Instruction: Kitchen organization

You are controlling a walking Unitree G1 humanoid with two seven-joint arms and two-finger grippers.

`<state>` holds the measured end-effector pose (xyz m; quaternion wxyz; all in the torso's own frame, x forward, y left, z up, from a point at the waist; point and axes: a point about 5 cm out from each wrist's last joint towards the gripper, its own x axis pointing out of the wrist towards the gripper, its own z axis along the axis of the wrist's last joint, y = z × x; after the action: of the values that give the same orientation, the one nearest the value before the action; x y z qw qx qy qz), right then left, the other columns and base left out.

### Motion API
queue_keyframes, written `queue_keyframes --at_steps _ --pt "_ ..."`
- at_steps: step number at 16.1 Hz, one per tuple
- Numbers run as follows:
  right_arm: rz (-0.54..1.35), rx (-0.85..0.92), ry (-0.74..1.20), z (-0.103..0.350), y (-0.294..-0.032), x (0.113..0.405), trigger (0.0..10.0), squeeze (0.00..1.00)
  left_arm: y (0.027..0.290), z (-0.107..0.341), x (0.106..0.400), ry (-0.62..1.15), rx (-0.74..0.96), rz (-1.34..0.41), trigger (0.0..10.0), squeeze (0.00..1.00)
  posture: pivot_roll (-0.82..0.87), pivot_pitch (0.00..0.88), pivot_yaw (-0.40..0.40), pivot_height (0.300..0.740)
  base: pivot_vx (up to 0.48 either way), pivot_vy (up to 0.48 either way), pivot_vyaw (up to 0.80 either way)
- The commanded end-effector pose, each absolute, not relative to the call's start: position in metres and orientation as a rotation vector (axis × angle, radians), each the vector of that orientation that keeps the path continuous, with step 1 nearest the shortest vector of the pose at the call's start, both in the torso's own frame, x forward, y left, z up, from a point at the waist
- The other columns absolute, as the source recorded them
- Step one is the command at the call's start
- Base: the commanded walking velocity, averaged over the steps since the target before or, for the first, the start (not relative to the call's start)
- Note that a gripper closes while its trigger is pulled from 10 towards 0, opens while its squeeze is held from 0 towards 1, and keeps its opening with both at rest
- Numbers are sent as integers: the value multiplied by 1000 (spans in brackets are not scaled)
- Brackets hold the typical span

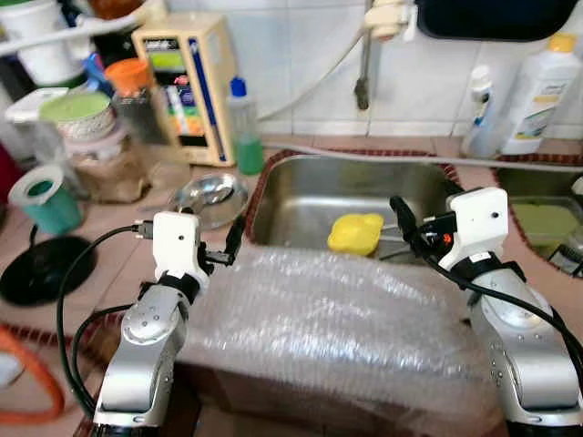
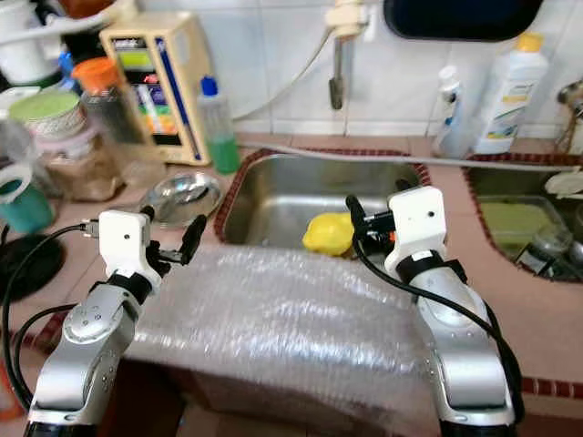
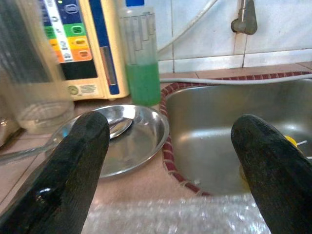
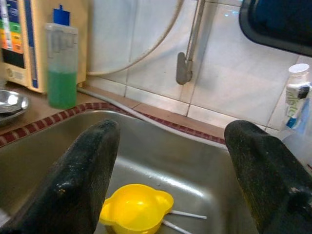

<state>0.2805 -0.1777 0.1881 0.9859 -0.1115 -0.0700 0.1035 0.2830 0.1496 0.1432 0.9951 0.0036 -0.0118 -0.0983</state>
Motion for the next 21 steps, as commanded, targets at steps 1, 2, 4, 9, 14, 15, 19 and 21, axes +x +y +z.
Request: queue_keyframes --at_steps 1,2,4,9,14,15,19,21 --pt "208 -222 -146 189 -176 281 10000 0 152 144 283 -24 14 -198 10000 0 -30 0 97 740 251 0 0" --pt "208 -223 -145 189 -176 281 10000 0 151 144 281 -22 11 -204 10000 0 -29 0 97 740 251 0 0" --pt "207 -224 -142 188 -177 281 10000 0 150 143 280 -18 4 -204 10000 0 -28 0 96 740 127 0 0" --pt "206 -224 -141 188 -177 281 10000 0 151 141 280 -10 9 -193 10000 0 -26 0 97 740 0 0 0" --pt "208 -223 -140 188 -177 282 10000 0 153 140 281 -6 11 -182 10000 0 -25 0 96 740 0 0 0" --pt "209 -223 -141 188 -176 282 10000 0 154 140 281 -6 13 -178 10000 0 -24 0 93 740 0 0 0" --pt "216 -217 -143 190 -175 283 10000 0 167 144 295 -27 14 -77 10000 0 -25 0 90 740 0 0 0" --pt "231 -215 -151 192 -170 284 10000 0 187 151 319 -39 -20 39 10000 0 -31 0 86 740 0 0 0"
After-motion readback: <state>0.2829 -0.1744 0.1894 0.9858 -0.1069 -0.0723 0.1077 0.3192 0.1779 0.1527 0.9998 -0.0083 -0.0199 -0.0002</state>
